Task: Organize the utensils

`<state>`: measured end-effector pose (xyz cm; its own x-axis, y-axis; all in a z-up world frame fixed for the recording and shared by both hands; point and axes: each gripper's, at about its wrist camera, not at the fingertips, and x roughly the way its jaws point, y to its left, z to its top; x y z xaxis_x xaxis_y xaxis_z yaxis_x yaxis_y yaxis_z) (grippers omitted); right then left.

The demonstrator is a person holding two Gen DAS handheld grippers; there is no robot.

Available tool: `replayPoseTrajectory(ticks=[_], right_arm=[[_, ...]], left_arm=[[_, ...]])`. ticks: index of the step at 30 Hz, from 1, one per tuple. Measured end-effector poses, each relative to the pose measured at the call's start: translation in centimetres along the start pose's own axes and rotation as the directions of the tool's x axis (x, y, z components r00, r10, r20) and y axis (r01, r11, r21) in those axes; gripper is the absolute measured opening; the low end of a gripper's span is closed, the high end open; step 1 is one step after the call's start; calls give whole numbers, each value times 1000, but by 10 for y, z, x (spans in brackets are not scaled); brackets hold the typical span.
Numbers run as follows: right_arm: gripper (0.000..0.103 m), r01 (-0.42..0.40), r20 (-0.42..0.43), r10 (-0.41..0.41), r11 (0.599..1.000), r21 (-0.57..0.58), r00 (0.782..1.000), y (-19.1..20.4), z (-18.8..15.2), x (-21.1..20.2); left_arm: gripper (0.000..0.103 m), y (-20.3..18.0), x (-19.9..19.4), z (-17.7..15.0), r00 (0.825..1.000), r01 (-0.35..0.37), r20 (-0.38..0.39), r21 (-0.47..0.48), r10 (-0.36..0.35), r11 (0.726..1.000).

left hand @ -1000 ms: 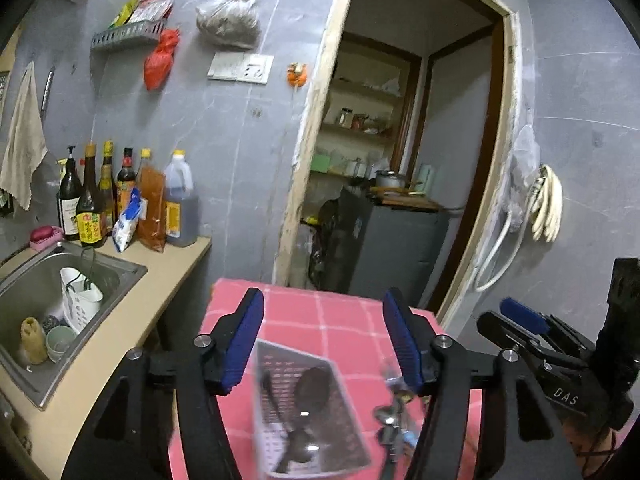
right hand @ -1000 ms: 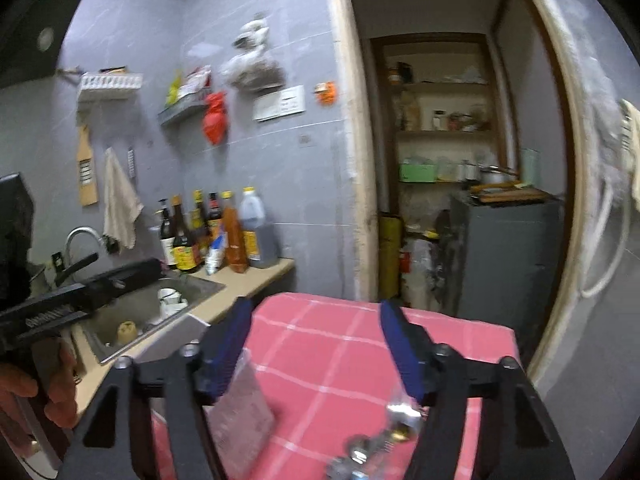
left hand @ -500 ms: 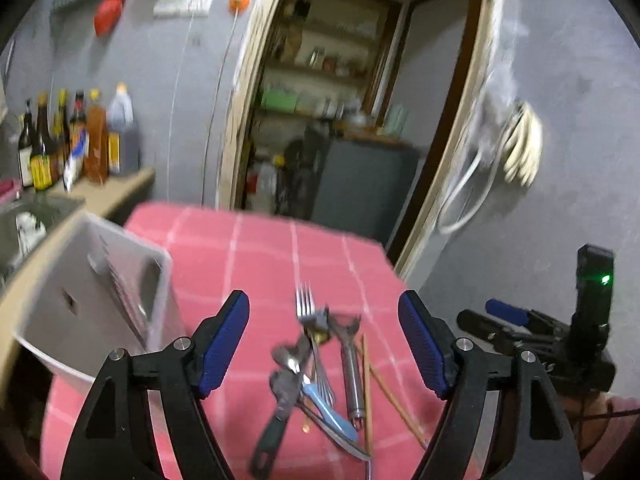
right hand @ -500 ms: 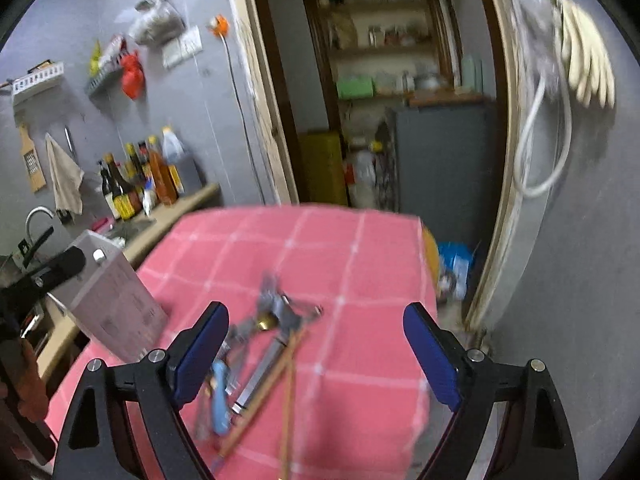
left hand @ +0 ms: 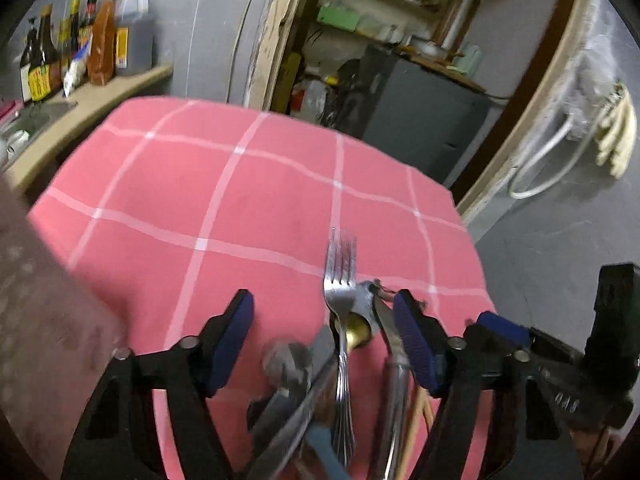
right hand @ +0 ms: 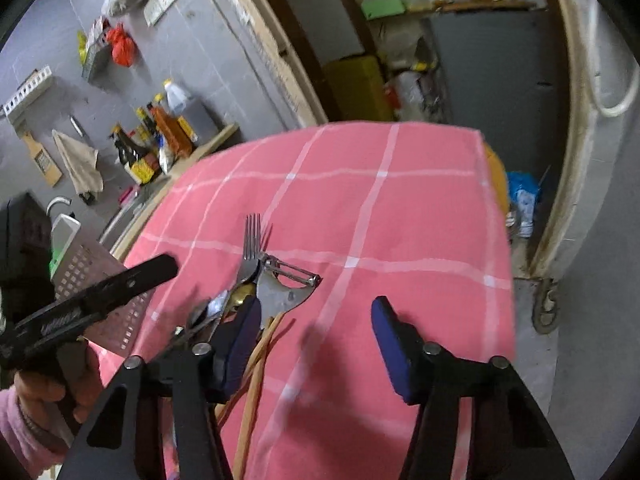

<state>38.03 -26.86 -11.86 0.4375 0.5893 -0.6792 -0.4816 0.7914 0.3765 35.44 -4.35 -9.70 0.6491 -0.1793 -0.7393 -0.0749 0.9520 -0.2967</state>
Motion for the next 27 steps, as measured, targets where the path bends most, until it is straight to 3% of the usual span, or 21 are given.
replayPoseTrajectory(ticks=[7,15,17,19,23,27], right_arm=[[37,-42,-68,38,997,-69,997,-5,12,29],[36,-51,-108,29,978,-205,994,-2,18,48],[35,-54,-109,28,968,-245,994,0,20,52],[32,-63,-112,32,957,-285,993,2,21,57],[27,-63,-113,25,936,-346,993,6,22,61],[23,-76,-133,28,926,-369,991,8,23,62]], left_arm=[[54,9,43,19,995,40,-95,-36,-44,999],[52,10,64,33,988,49,-144,-3,-49,999],[47,6,68,37,987,45,-153,13,-42,999],[34,3,73,38,986,33,-166,27,-28,999],[19,0,77,35,984,37,-176,33,-31,999],[19,1,76,34,985,38,-169,34,-32,999]])
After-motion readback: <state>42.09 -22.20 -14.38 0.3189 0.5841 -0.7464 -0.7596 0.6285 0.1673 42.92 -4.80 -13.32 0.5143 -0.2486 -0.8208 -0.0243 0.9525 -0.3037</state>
